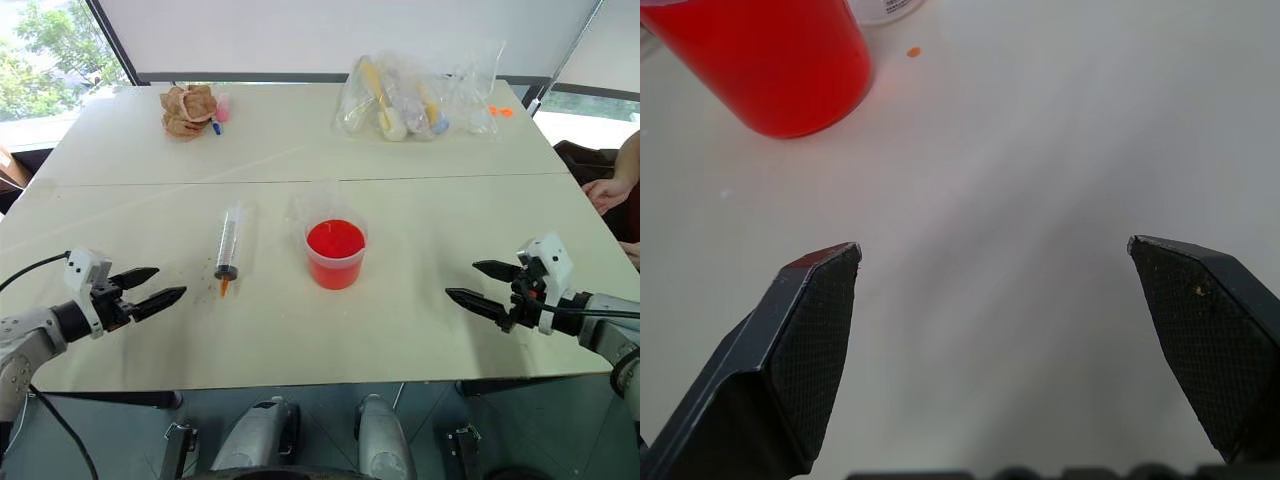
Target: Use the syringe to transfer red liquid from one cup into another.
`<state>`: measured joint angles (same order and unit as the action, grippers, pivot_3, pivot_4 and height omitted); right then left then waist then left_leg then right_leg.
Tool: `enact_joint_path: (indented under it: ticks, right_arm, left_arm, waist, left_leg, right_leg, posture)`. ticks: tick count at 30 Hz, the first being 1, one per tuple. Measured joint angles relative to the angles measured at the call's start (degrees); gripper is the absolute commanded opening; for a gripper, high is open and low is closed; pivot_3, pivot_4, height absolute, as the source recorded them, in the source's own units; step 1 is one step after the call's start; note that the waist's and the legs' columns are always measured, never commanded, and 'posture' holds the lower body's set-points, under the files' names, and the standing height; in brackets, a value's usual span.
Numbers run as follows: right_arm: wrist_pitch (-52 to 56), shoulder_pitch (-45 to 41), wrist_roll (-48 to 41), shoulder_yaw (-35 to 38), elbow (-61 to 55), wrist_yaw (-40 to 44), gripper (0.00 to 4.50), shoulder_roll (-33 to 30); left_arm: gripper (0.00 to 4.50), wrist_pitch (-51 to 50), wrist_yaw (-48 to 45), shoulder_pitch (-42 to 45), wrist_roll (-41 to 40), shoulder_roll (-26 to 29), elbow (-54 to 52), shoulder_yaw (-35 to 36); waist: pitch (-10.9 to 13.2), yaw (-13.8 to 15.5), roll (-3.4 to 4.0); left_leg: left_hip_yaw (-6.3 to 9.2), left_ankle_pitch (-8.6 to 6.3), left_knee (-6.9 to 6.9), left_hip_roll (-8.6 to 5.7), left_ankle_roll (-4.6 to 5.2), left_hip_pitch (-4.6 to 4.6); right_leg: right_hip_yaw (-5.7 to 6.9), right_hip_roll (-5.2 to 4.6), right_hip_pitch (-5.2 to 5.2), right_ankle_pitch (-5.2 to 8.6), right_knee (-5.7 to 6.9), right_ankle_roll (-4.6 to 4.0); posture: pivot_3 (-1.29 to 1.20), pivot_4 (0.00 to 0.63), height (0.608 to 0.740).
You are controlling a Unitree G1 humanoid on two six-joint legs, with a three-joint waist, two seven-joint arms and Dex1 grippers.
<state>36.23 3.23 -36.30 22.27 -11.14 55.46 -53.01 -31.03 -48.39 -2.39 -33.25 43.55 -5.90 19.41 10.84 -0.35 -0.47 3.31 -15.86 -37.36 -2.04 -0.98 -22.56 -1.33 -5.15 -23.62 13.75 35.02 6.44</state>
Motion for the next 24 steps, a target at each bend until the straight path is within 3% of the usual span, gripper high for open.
enact_joint_path:
  ticks: [19, 24]
  right_arm:
    - [0.7, -3.4, 1.7, -1.3, -0.9, 0.2, 4.5, 0.0]
    - [0.3, -3.8, 2.3, -1.4, -0.8, 0.4, 4.5, 0.0]
  left_arm:
    - [4.48, -4.1, 6.3, 5.9, 1.9, -0.1, -0.1, -0.2]
    - [4.48, -9.4, 7.6, 7.1, 2.8, 2.0, -1.1, -1.6]
  waist:
    - [0.0, 1.0, 0.0]
    - [0.0, 1.1, -0.01]
  left_leg:
    - [-0.1, 0.02, 0.21, -0.07, -0.02, -0.04]
    - [-0.09, 0.02, 0.18, -0.09, -0.02, -0.03]
  right_leg:
    - [0.06, 0.1, -0.15, -0.04, 0.02, 0.06]
    - [0.08, 0.18, -0.14, -0.06, 0.06, 0.12]
  posture:
    - [0.0, 0.15, 0.74]
    - [0.0, 0.15, 0.74]
